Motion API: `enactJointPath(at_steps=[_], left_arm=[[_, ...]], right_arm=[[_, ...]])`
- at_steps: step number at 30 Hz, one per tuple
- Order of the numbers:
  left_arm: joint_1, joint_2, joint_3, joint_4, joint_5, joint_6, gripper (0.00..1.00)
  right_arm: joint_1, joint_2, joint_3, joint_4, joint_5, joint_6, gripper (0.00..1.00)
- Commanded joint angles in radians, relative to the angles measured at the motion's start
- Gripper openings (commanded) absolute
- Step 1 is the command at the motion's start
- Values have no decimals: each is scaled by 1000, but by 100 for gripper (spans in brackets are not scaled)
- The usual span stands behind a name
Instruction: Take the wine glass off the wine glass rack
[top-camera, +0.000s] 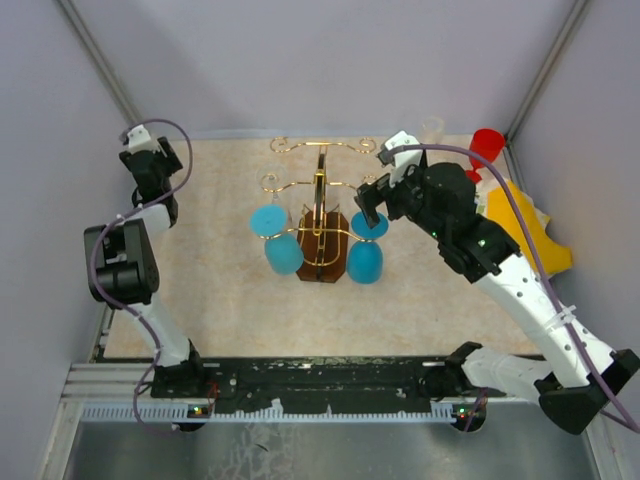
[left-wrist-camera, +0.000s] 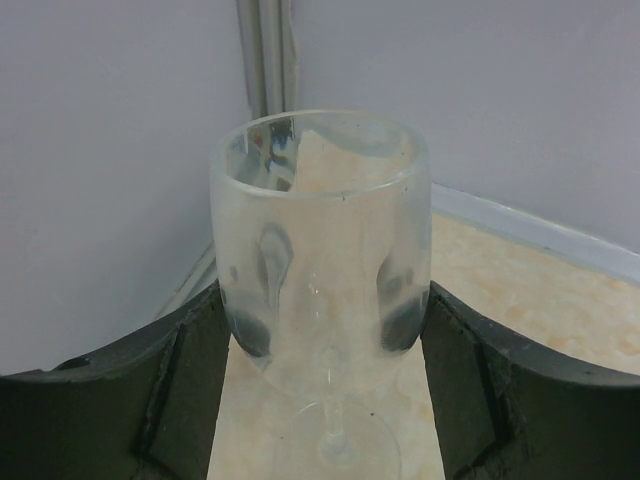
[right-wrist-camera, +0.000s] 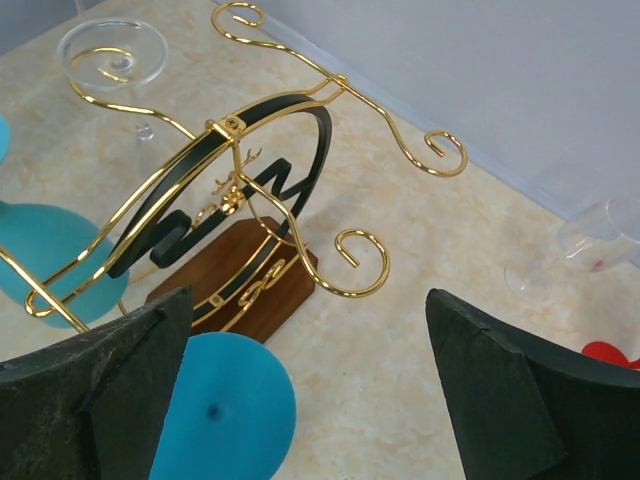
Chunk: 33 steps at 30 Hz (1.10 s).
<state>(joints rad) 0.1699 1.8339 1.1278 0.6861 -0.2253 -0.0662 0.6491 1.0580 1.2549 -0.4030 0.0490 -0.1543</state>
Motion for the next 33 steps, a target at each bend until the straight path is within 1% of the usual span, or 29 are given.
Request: enactJointPath(at_steps=[1, 6, 9, 20, 23, 27, 31, 33], left_arm=[[1, 59, 11, 216, -83, 39, 62], [1, 122, -8, 365, -101, 44, 59], [0, 160, -13, 442, -109, 59, 60], [13, 261, -16, 522, -121, 9, 59], [14, 280, -31, 568, -110, 6, 60], [13, 295, -19, 541, -90, -8, 61], [14, 308, -25, 533, -88, -12, 66], [13, 308, -29, 532, -85, -8, 72]], right_arm=[[-49, -7, -21, 120, -48, 50, 99], [-94, 28, -39, 166, -88, 92, 99], [-100, 43, -42, 194, -102, 99, 99], [-124, 78, -36, 221, -135, 112, 99], [-130, 83, -38, 222, -138, 113, 99], [-135, 90, -43, 225, -144, 114, 99], [-136, 97, -48, 234, -146, 117, 99], [-135, 100, -48, 232, -152, 117, 99]])
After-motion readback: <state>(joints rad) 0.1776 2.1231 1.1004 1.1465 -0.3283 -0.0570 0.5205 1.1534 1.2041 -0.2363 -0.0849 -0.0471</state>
